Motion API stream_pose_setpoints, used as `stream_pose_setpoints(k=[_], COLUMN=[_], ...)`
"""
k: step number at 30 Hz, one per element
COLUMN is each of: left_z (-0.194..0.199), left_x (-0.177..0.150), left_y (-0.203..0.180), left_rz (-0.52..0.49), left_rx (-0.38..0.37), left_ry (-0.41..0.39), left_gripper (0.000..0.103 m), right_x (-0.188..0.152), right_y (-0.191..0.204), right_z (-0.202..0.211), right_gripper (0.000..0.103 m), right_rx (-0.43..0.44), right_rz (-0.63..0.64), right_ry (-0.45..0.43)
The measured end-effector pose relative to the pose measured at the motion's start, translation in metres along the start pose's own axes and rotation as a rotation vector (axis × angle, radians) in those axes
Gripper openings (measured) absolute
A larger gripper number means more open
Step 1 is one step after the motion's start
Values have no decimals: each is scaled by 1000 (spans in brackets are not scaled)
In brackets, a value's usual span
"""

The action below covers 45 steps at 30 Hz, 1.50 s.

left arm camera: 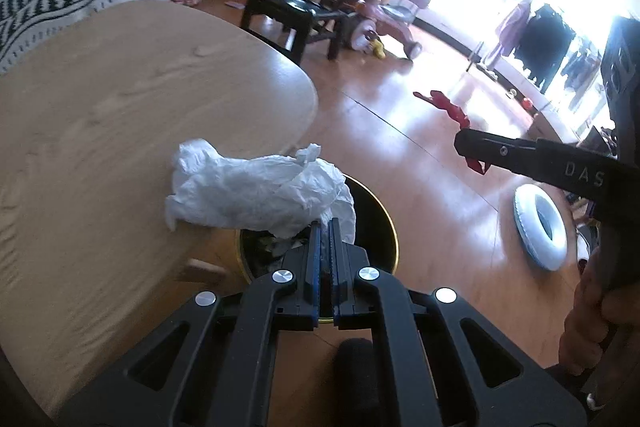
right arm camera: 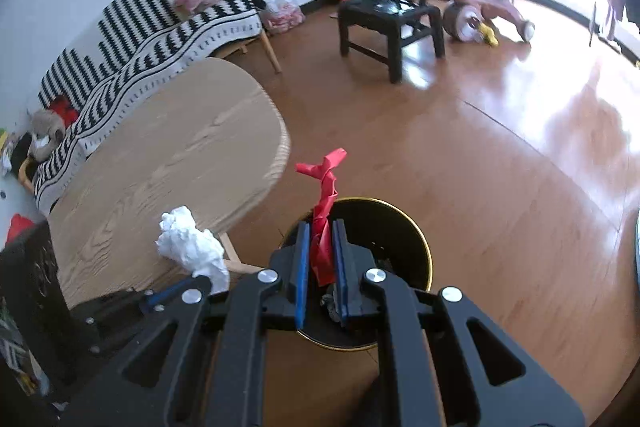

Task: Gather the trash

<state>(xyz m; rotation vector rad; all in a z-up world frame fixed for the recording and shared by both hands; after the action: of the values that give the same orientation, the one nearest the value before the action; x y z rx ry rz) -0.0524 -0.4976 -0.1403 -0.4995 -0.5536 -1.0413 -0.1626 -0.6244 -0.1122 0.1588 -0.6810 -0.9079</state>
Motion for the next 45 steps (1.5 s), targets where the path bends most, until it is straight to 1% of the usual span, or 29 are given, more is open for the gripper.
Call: stream_pose_setpoints(k=[3,7,16,22,23,24,25,26,27,28,29,33,38,42,43,45], left_z=[-14,-26,-28,-26,-26,-26,-27,-27,-27,-25,-23,-14,3,30,39,58], left_x=[5,10,12,14,15,15,15,16,16,16,17,22,22,20,19,15], left_y=[-5,-8,-12,-14,-14,-13,-13,-12,-11,-10,-9,-10,1,24,32,48], left_rz=[2,5,6,-25,-26,-25,-21,-18,-12,-7,-5,-26,-45,-53,-49,-33], left_rx=[-16,-27,-27,-27,-29,-33,-33,-33,-33,-31,-25,-10,36,102,127,167], left_ry=[11,22,22,15,12,13,16,18,17,6,-5,-24,-34,-45,-49,-58], left_gripper=[3,3,3,4,4,5,9,24,37,60,67,69,74,78,81,84], right_x=[-1,-1,1,1,1,1,1,3,4,5,6,8,10,13,13,11], right_y=[-8,-7,-4,-4,-3,-4,-4,-5,-4,-4,-3,-1,13,37,43,67], right_z=[-3,-3,-6,-5,-6,-6,-5,-4,-1,1,3,5,8,8,8,7], right_gripper=[12,12,12,12,15,21,44,73,79,79,79,79,79,79,79,82], right_rx=[-2,-6,-13,-15,-17,-16,-15,-14,-13,-12,-10,1,16,38,44,62], right_rz=[-18,-17,-20,-21,-24,-29,-32,-38,-42,-42,-39,-45,-35,-13,-8,22], right_ry=[14,17,22,20,24,25,23,12,-5,-18,-24,-34,-45,-48,-47,-43])
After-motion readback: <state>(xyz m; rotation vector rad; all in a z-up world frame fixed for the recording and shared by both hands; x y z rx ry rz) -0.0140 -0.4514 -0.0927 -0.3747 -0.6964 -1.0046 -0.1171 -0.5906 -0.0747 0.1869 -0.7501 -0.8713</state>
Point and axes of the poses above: each gripper's, at about its wrist camera, not at the fingertips, and z roughly against the way its jaws point, y to its left, x to its top, the point moved 9 cm from there along -z, roughly the way its jaws point, and after that the axes turned 14 degrees about -z, right-handed, at the moved point
